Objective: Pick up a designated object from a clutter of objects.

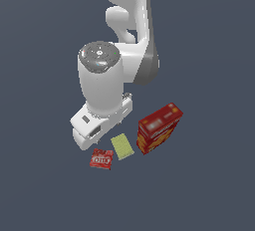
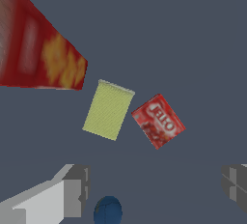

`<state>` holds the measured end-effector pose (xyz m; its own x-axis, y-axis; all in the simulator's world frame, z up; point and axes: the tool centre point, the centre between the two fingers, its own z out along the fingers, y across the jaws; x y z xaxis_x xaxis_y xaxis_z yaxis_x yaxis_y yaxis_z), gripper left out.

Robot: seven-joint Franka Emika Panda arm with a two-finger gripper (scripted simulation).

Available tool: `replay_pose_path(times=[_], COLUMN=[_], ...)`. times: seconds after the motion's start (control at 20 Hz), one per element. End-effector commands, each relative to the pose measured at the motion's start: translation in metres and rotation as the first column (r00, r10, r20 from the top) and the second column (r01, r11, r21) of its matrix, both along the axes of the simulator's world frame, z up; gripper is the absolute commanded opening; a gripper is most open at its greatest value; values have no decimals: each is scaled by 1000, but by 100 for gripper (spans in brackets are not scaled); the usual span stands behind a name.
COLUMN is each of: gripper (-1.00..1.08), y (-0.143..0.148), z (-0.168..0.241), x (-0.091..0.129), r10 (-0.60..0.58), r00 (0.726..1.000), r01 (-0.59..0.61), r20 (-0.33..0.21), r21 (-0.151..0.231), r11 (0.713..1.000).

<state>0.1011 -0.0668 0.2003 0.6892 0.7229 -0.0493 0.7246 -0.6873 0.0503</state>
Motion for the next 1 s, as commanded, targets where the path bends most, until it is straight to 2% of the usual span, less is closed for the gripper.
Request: replay_pose_path(times=[0.0, 0.4, 0.95], gripper=[100, 100, 100], y=[-5, -19, -36], z=[-13, -57, -111], x=[6, 21, 35], r10=[67, 271, 499], r00=[998, 962, 866], r01=[-67, -271, -498], r20=[-7, -20, -14], r21=[3, 22, 56], r11=[998, 962, 866])
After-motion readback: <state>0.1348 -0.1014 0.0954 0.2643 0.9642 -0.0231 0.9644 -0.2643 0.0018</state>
